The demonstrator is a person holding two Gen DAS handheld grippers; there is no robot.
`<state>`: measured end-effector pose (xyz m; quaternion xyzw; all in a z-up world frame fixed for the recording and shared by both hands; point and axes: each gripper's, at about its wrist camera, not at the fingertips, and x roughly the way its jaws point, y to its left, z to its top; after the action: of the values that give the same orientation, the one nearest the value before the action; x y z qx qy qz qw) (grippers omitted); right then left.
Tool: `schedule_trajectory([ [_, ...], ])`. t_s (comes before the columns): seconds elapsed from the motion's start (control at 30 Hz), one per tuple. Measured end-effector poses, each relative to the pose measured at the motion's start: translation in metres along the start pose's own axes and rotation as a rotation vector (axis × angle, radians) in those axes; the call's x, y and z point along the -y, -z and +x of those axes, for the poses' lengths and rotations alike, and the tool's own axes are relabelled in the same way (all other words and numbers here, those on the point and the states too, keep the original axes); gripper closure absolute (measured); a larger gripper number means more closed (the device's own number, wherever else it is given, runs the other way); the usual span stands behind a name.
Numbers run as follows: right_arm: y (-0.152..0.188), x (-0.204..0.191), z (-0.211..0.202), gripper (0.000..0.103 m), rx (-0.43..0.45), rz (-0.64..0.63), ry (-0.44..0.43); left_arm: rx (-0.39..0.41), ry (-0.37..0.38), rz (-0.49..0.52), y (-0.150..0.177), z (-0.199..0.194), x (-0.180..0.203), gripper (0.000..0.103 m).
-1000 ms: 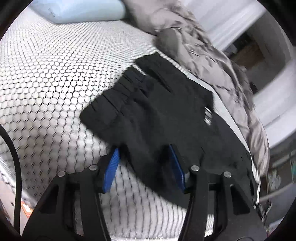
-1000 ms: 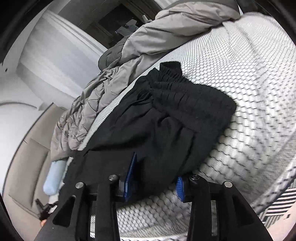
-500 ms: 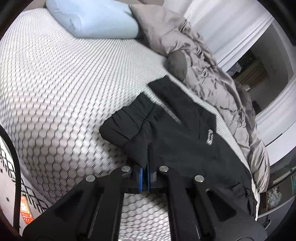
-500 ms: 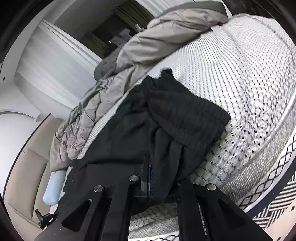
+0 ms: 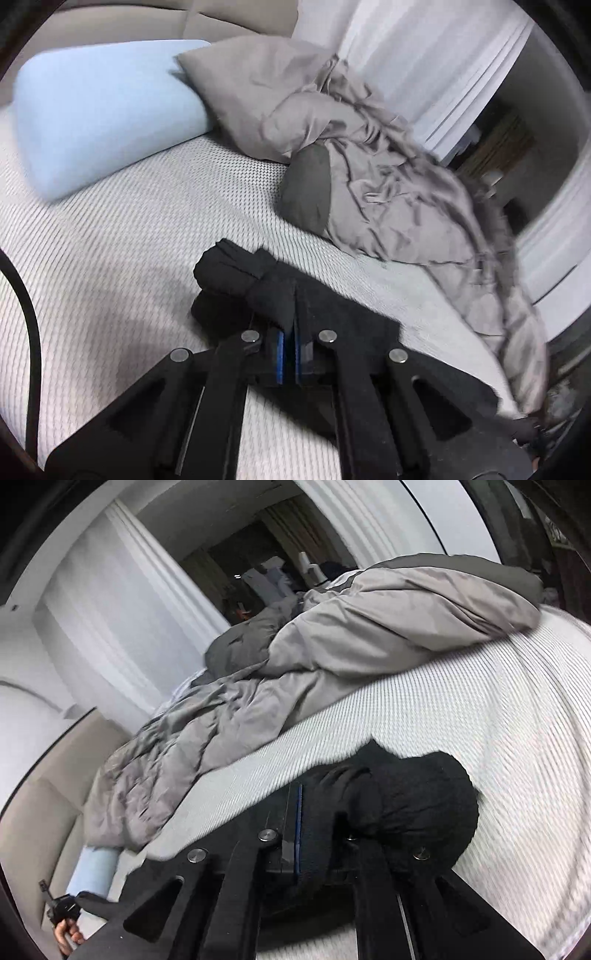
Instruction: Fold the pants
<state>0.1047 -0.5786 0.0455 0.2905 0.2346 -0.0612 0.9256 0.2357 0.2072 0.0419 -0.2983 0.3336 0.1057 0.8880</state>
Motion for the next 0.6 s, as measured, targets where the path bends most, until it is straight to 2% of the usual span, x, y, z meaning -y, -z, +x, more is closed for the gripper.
schedule_trajectory([
  [0.03, -0.009, -0.006, 0.017, 0.096, -0.011, -0.008, 0.024, -0.018, -0.019, 0.012, -0.012, 0.025, 0.013, 0.093],
  [0.07, -0.017, -0.011, 0.035, 0.089, -0.024, -0.004, 0.039, -0.049, -0.043, 0.024, -0.021, 0.049, 0.02, 0.085],
  [0.1, -0.024, -0.012, 0.062, 0.083, -0.057, 0.005, 0.062, -0.088, -0.087, 0.025, -0.028, 0.073, 0.025, 0.069],
  [0.13, -0.027, -0.013, 0.08, 0.068, -0.084, 0.013, 0.083, -0.118, -0.154, 0.008, -0.034, 0.093, 0.027, 0.058],
  [0.17, -0.028, -0.01, 0.092, 0.065, -0.1, 0.02, 0.1, -0.121, -0.191, -0.008, -0.038, 0.102, 0.027, 0.057],
  [0.2, -0.026, -0.008, 0.104, 0.065, -0.1, 0.033, 0.139, -0.111, -0.195, -0.018, -0.042, 0.105, 0.027, 0.056],
  [0.23, -0.023, -0.006, 0.106, 0.06, -0.085, 0.037, 0.155, -0.093, -0.174, -0.019, -0.044, 0.105, 0.027, 0.051],
  [0.3, -0.01, -0.008, 0.103, 0.046, -0.037, 0.018, 0.147, -0.071, -0.159, 0.005, -0.043, 0.096, 0.026, 0.043],
  [0.37, 0.004, -0.007, 0.095, 0.024, 0.016, 0.016, 0.139, -0.023, -0.158, 0.013, -0.031, 0.076, 0.02, 0.041],
  [0.43, 0.011, -0.012, 0.092, 0.022, 0.019, 0.001, 0.159, 0.015, -0.098, 0.0, -0.011, 0.06, 0.012, 0.033],
  [0.5, 0.015, -0.021, 0.085, 0.021, 0.006, -0.019, 0.123, 0.029, -0.051, -0.036, 0.015, 0.049, 0.002, 0.033],
  [0.53, 0.017, -0.024, 0.081, 0.017, 0.01, -0.023, 0.108, 0.029, -0.036, -0.051, 0.026, 0.046, -0.001, 0.033],
  [0.6, 0.021, -0.034, 0.076, 0.013, -0.004, -0.051, 0.074, -0.005, -0.014, -0.063, 0.048, 0.042, 0.0, 0.033],
])
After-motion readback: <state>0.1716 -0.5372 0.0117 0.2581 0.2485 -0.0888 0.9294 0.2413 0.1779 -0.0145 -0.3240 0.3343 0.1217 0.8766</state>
